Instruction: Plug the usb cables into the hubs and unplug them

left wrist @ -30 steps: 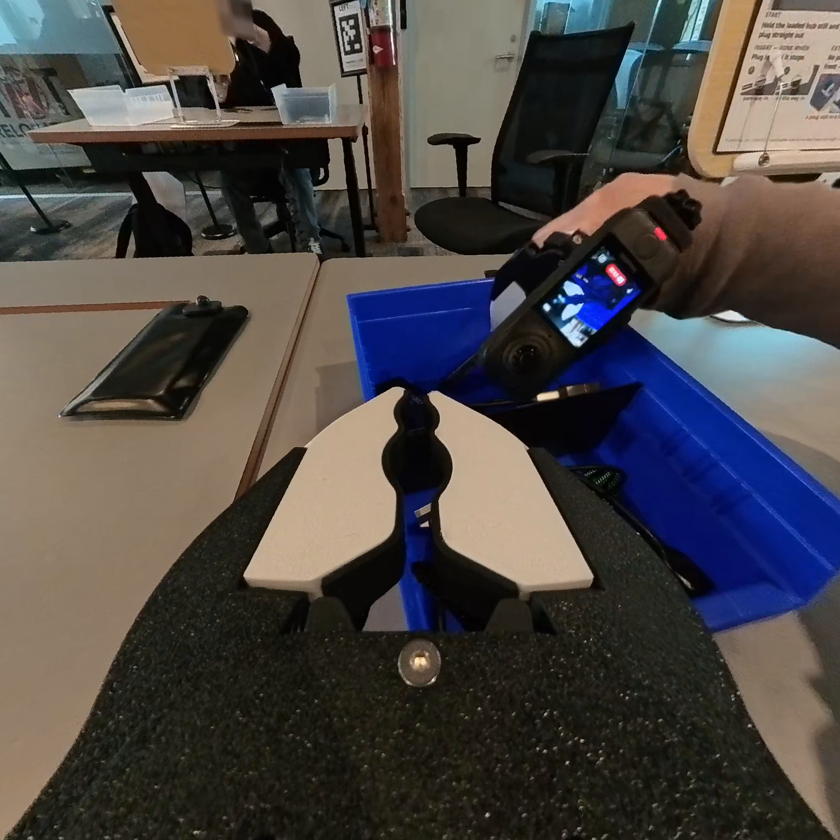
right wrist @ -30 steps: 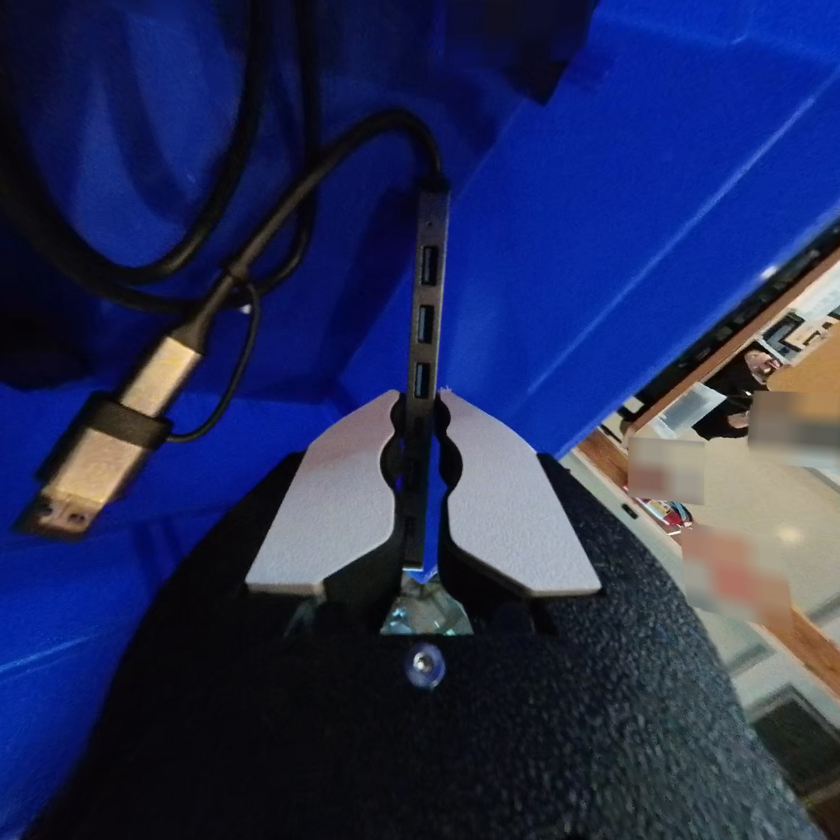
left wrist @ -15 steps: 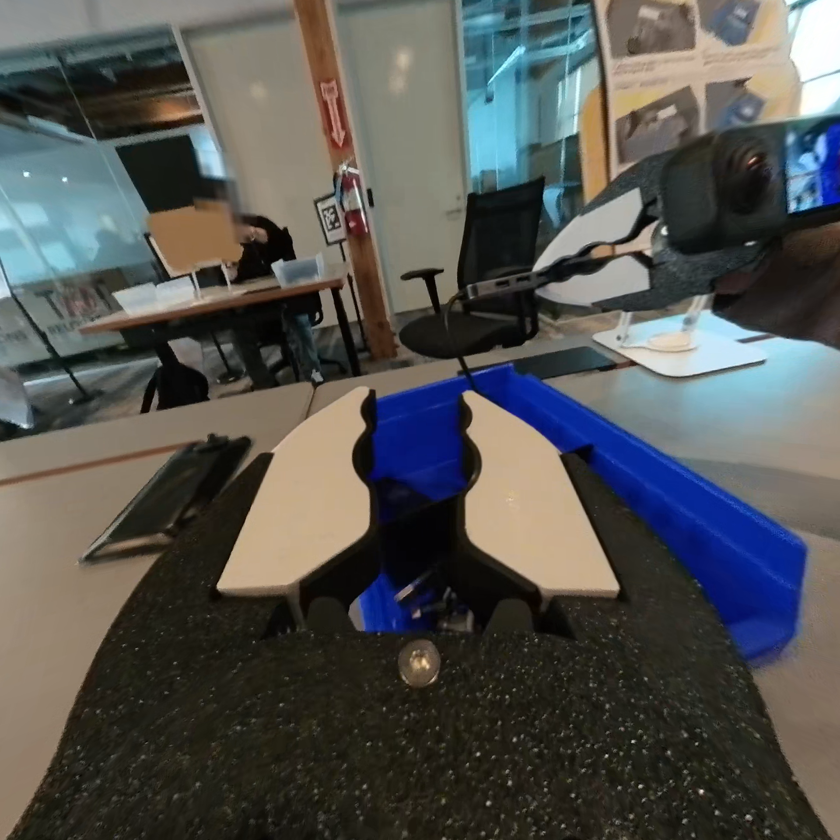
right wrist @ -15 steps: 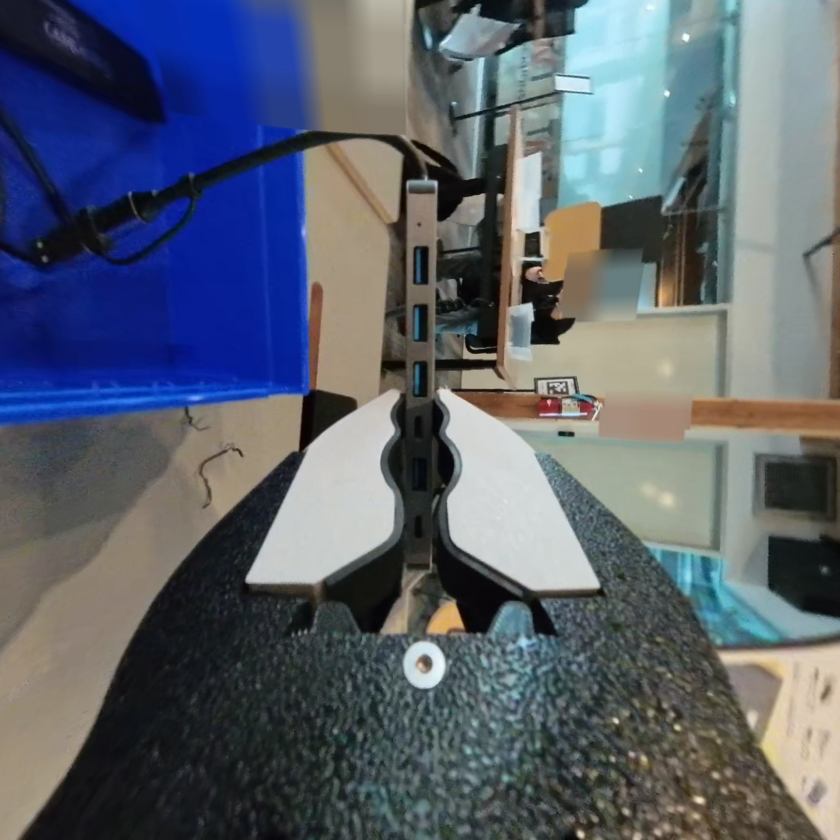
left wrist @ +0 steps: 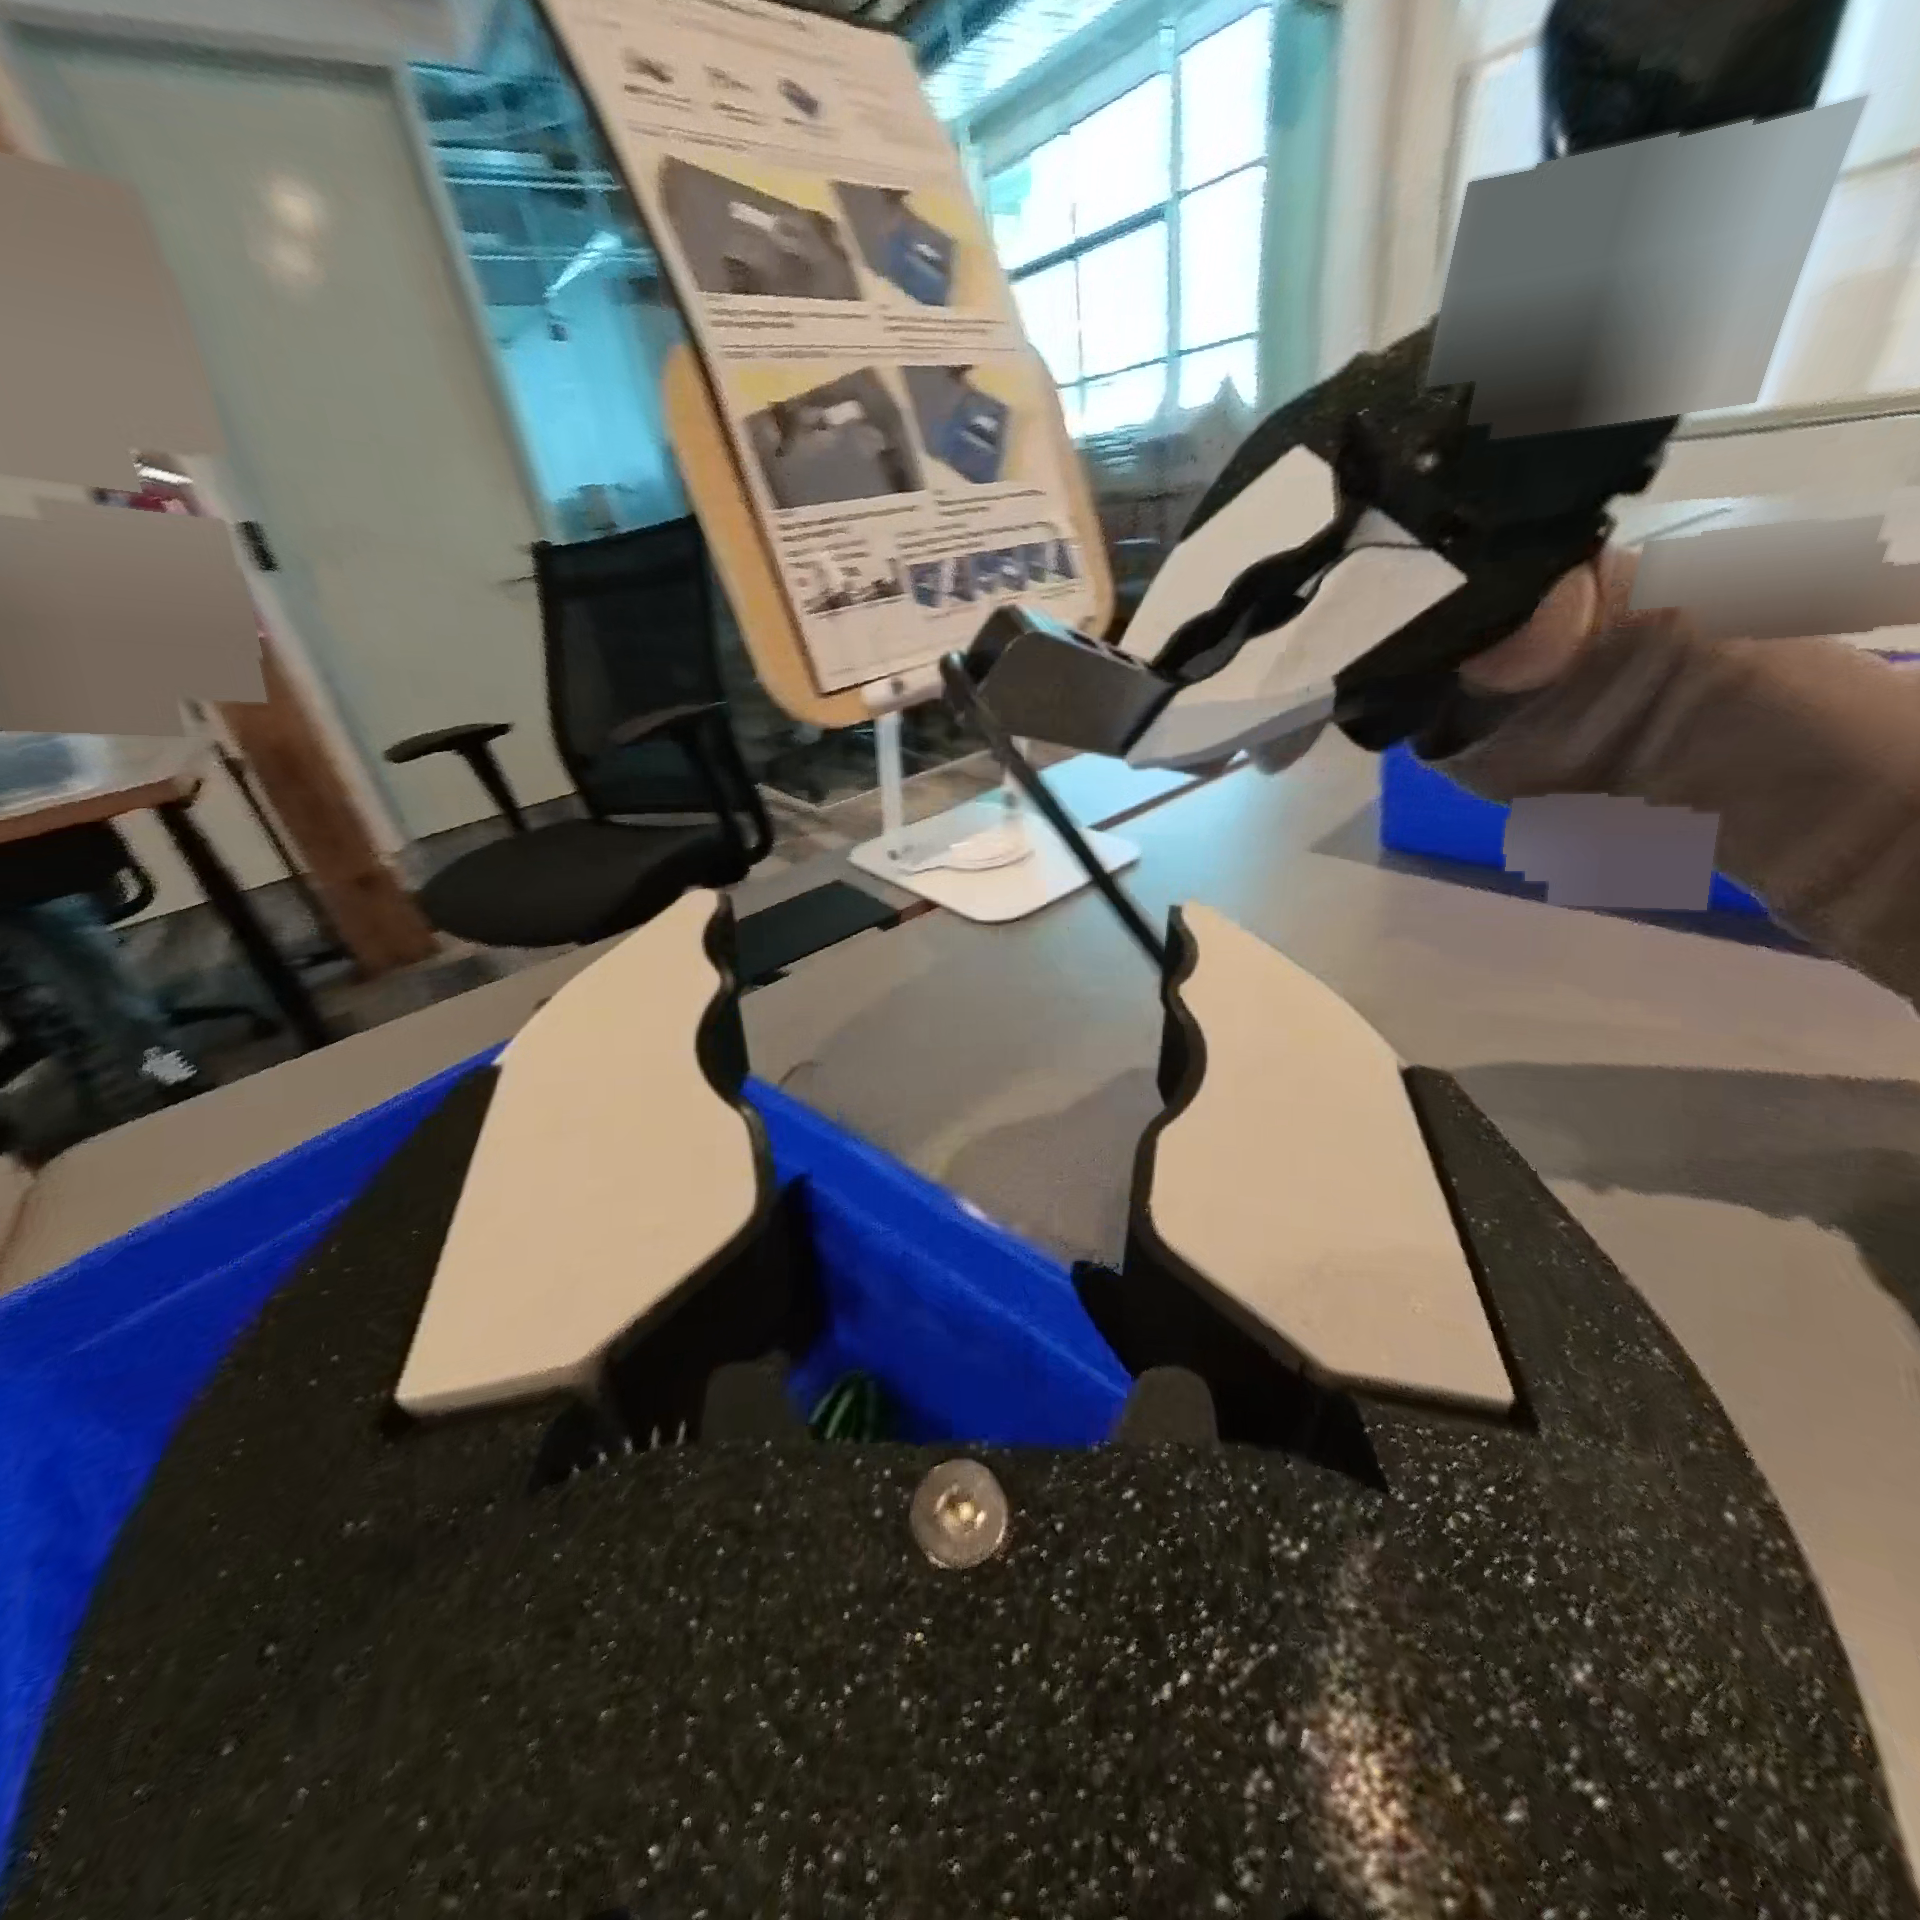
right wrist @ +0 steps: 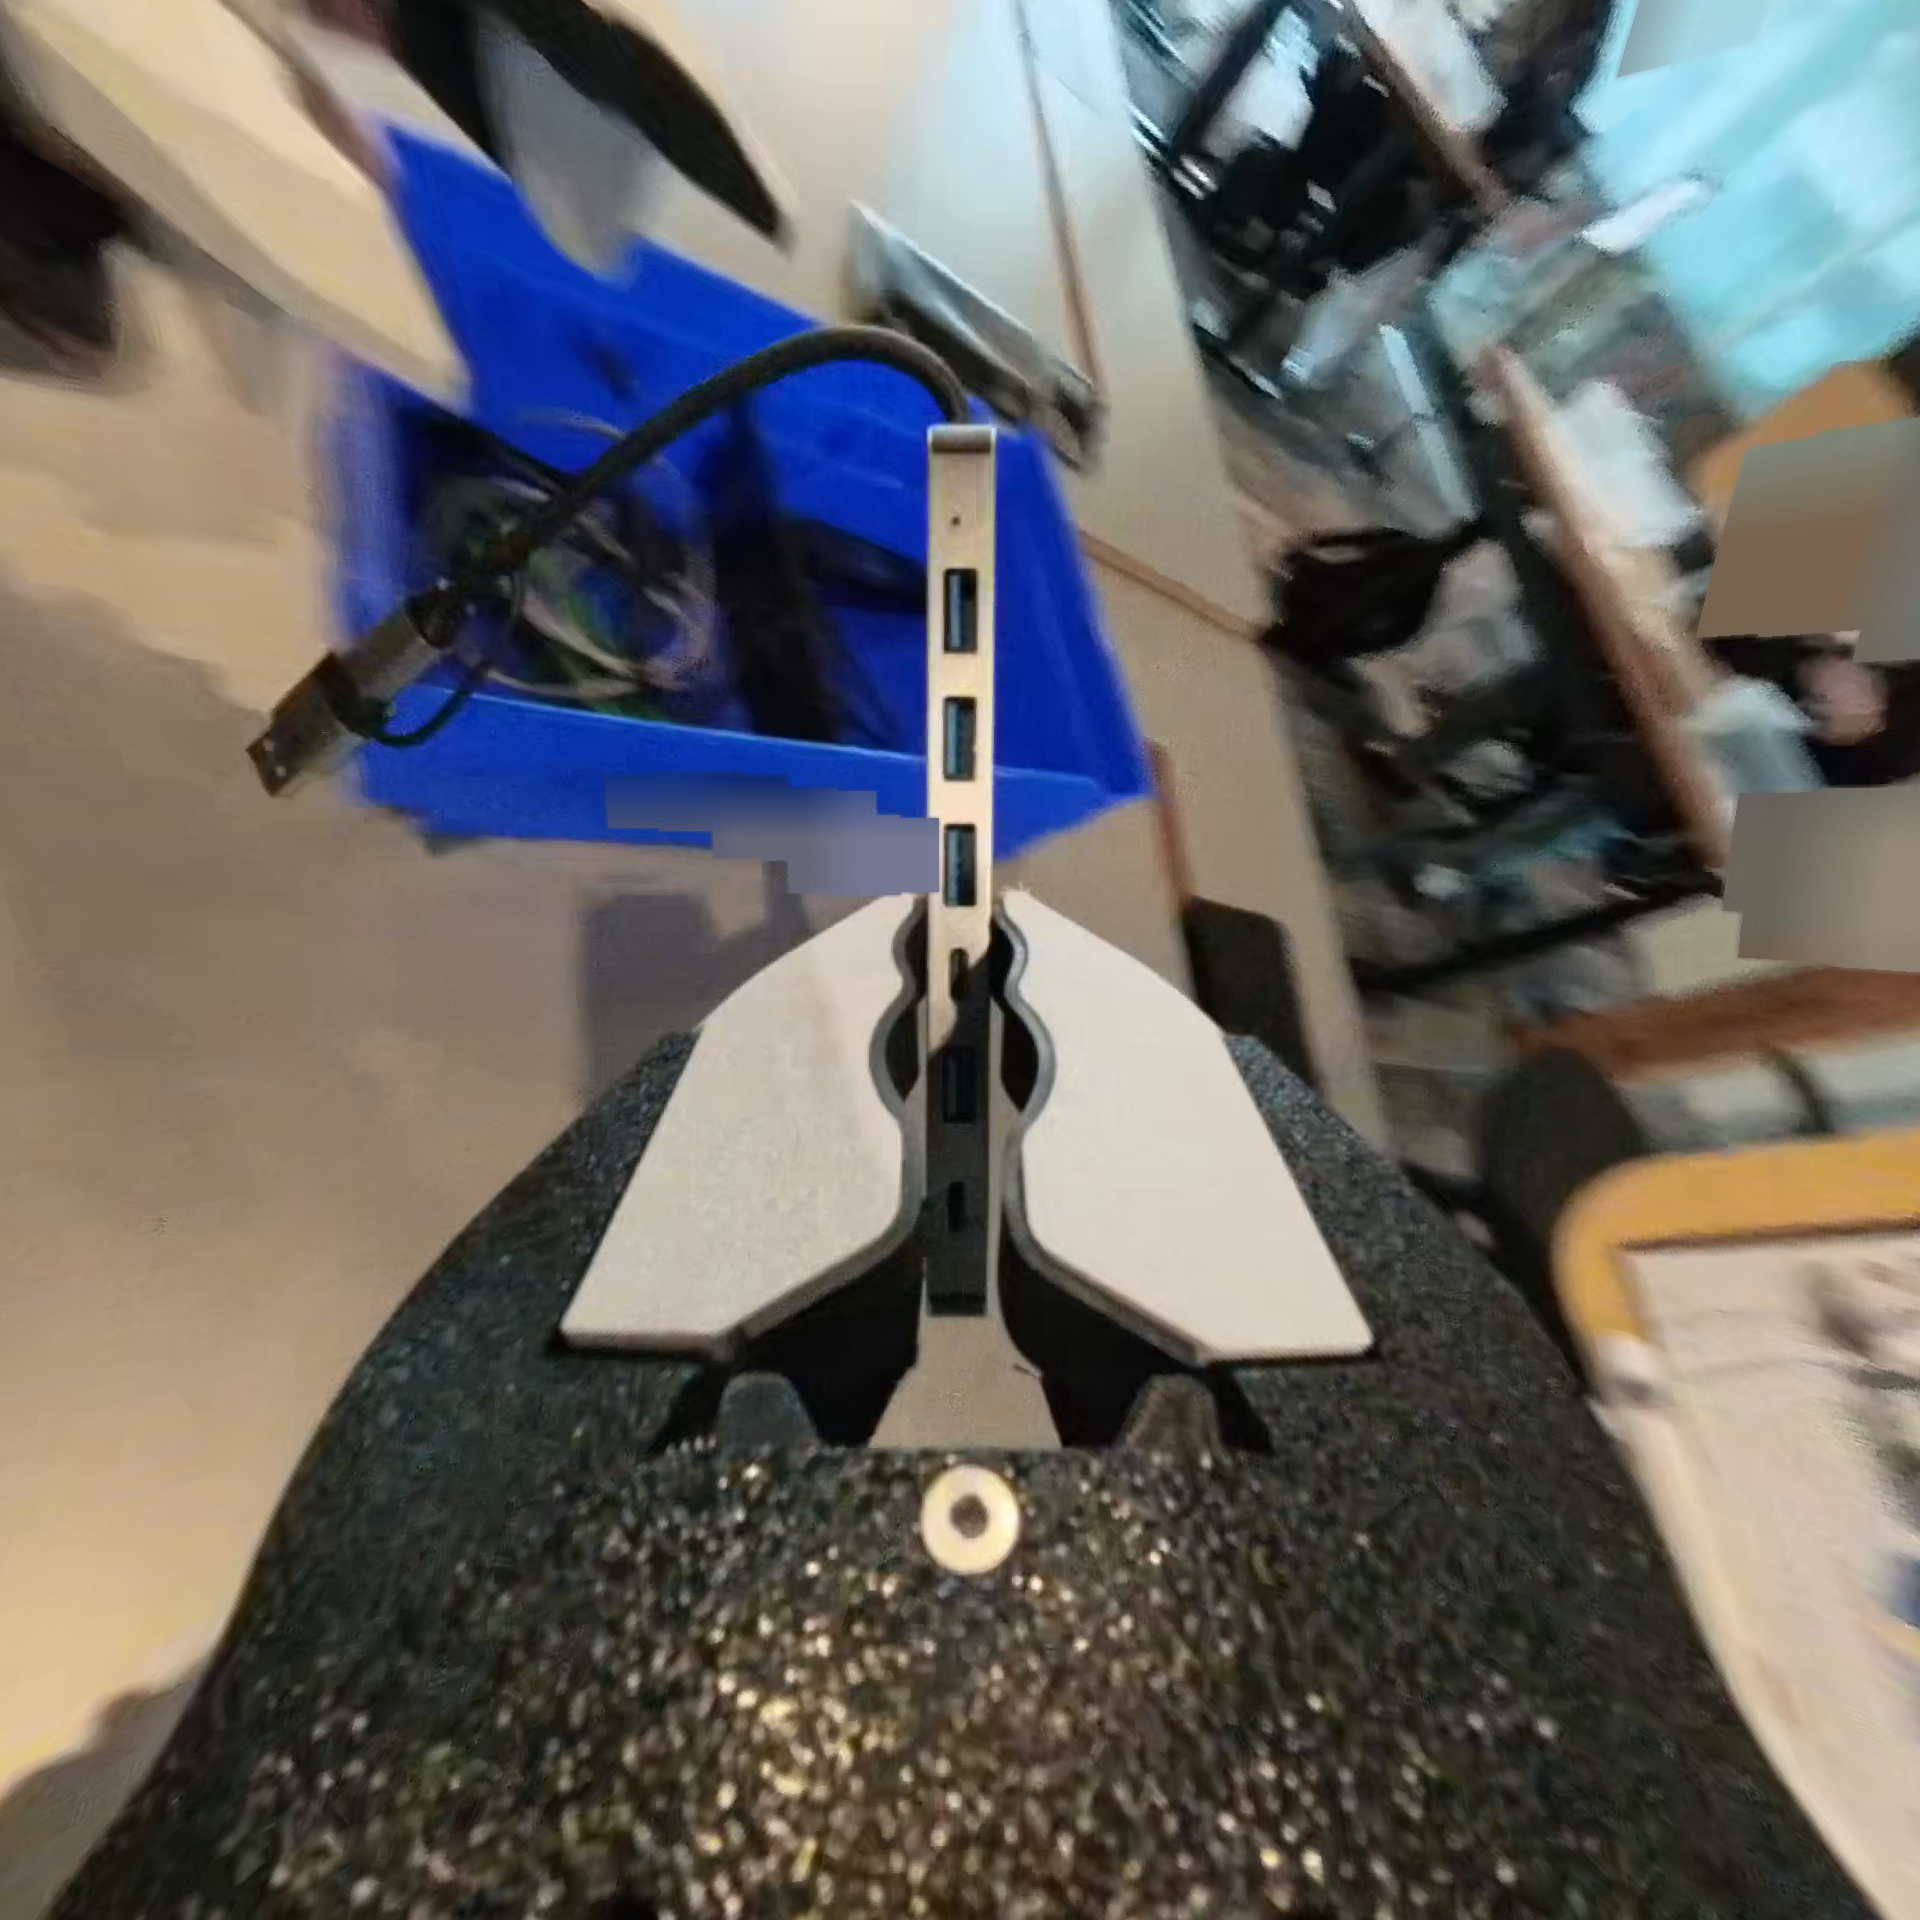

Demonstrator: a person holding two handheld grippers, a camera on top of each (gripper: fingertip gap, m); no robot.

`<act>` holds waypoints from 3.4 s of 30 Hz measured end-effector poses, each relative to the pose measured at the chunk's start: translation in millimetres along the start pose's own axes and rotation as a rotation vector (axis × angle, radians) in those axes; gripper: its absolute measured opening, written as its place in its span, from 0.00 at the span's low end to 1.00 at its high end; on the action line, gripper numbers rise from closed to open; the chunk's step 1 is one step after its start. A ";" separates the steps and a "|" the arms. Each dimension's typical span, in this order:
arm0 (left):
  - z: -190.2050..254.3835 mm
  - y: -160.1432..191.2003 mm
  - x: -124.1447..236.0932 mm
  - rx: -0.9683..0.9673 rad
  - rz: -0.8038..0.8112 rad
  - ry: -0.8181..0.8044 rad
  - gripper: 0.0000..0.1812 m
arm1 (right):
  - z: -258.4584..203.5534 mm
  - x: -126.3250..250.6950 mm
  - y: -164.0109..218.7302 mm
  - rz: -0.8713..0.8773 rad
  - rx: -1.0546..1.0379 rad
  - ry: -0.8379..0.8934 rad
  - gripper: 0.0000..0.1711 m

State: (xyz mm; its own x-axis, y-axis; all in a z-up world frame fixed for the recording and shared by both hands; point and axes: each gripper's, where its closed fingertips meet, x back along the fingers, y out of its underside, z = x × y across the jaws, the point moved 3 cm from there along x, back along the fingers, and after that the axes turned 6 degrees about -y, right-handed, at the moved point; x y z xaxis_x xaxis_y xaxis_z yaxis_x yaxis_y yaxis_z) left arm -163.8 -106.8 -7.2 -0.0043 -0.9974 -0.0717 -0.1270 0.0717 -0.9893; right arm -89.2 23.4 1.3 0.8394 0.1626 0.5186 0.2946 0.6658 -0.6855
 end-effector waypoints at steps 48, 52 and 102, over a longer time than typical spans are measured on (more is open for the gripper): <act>71.8 -8.6 -7.4 0.049 0.232 0.342 0.06 | -66.3 10.1 -34.1 0.488 -0.148 -0.646 0.07; 68.2 -4.5 -8.9 0.004 0.202 0.306 0.06 | -56.5 12.8 -36.7 0.552 -0.155 -0.564 0.29; 67.3 1.0 -4.6 0.078 0.129 0.430 0.06 | -75.8 -4.4 -25.6 0.359 -0.097 -0.640 0.06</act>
State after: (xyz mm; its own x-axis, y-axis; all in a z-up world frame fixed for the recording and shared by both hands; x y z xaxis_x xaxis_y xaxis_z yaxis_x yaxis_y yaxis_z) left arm -97.1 -101.8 -16.5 -0.4284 -0.8908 -0.1517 -0.0236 0.1788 -0.9836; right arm -65.8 -49.5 -22.1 0.4703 0.7708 0.4298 0.1159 0.4288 -0.8959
